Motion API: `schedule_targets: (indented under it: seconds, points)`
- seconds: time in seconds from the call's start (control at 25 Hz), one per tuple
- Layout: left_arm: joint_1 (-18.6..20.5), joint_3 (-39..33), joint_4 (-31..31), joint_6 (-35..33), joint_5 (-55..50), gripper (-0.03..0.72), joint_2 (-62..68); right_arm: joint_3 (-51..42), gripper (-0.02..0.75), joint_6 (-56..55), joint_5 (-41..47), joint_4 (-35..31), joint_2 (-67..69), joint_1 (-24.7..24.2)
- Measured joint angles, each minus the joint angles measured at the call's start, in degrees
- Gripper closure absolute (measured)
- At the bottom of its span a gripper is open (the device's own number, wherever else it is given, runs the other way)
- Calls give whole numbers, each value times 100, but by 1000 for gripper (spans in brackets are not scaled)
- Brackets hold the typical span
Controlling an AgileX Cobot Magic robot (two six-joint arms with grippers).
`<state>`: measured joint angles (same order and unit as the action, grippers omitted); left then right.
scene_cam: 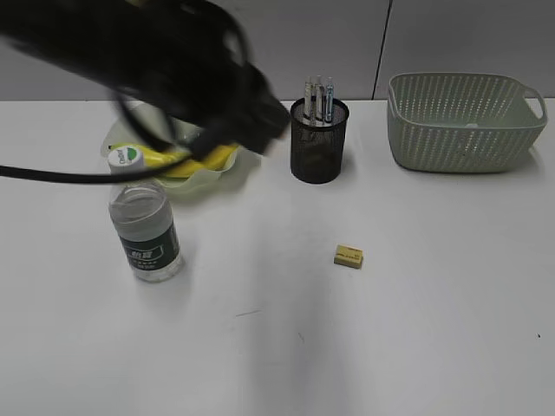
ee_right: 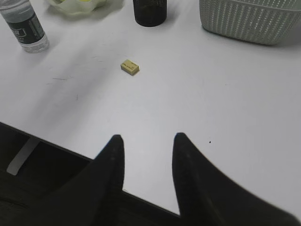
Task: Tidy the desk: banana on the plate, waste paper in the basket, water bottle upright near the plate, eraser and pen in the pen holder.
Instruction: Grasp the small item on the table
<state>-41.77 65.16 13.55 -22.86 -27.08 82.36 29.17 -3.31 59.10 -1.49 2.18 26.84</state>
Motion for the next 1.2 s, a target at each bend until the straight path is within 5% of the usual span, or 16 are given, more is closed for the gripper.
schedule_targets:
  seconds: [0.16, 0.28, 0.44, 0.68, 0.92, 1.08, 1.2]
  points:
    - [-793, 1377, -619, 1195, -533, 305, 2027, 0, 452, -4, 0, 17, 0, 0]
    - [-885, 2326, -694, 1850, -1050, 188, 3135, 0, 452, -4, 6, 17, 0, 0]
    - [-863, 3261, -898, 2674, -1452, 144, 4120, 0, 452, -4, 6, 24, 0, 0]
    - [-881, 3913, -1394, 3665, -1758, 145, 4960, 0, 452, -12, 6, 24, -7, 0]
    - [-881, 3967, -1502, 3955, -1847, 153, 5238, 0, 452, -12, 12, 30, -7, 0]
    - [-881, 3983, -1483, 4014, -1815, 225, 5336, 0, 453, -12, 12, 30, -7, 0]
    - [-883, 3987, -1478, 4030, -1758, 349, 5360, 0, 453, -12, 12, 30, -7, 0]
